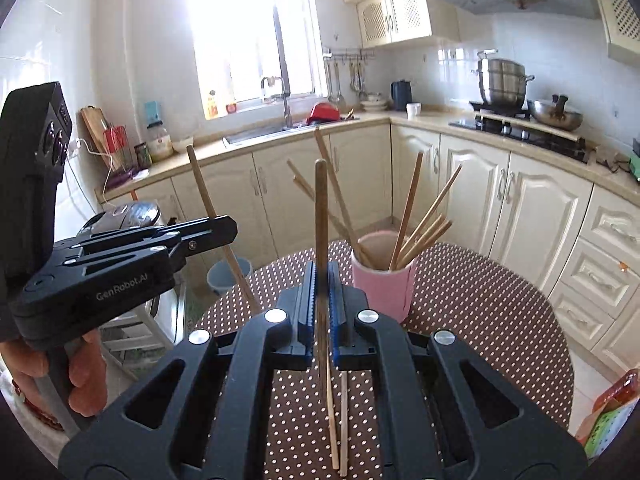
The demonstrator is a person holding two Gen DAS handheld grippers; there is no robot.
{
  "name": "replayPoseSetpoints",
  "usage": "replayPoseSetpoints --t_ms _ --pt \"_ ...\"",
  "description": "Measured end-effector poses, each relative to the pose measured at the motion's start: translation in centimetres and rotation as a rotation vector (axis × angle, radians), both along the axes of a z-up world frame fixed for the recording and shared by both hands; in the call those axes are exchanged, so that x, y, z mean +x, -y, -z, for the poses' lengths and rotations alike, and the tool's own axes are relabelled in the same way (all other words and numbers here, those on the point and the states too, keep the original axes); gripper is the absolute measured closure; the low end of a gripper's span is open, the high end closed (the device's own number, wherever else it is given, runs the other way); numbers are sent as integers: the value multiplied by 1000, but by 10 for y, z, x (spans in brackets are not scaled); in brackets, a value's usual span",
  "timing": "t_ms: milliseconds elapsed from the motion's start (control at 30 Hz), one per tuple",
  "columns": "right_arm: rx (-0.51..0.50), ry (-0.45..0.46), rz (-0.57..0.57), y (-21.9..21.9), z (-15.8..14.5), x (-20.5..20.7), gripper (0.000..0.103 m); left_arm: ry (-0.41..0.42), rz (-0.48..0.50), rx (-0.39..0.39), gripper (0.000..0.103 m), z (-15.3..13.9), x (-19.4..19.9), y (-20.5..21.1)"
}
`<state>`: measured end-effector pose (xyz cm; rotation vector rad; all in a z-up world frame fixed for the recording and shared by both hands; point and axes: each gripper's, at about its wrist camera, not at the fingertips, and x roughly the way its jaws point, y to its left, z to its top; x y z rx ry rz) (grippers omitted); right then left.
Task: Organize utensils
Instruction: 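Lift both held chopsticks up over the pink cup, then lower the chopsticks into the pink cup and open both grippers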
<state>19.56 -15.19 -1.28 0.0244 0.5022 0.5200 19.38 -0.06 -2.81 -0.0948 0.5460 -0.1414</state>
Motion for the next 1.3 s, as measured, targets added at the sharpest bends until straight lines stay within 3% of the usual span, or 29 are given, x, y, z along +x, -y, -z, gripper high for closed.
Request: replayPoseSetpoints --t_ms 300,600,833,1100,1300 --pt "5 68 20 5 -31 7 97 48 7 -13 97 -24 16 12" --pt "43 149 51 7 -52 27 97 149 -19 -31 97 -46 33 18" --pt "56 232 92 3 -65 46 97 175 -35 -80 97 -64 62 18" --pt "51 277 111 -3 -64 66 97 192 -35 -92 97 -67 86 21" --pt "23 279 117 -7 -56 75 97 180 -26 -84 97 -53 97 22"
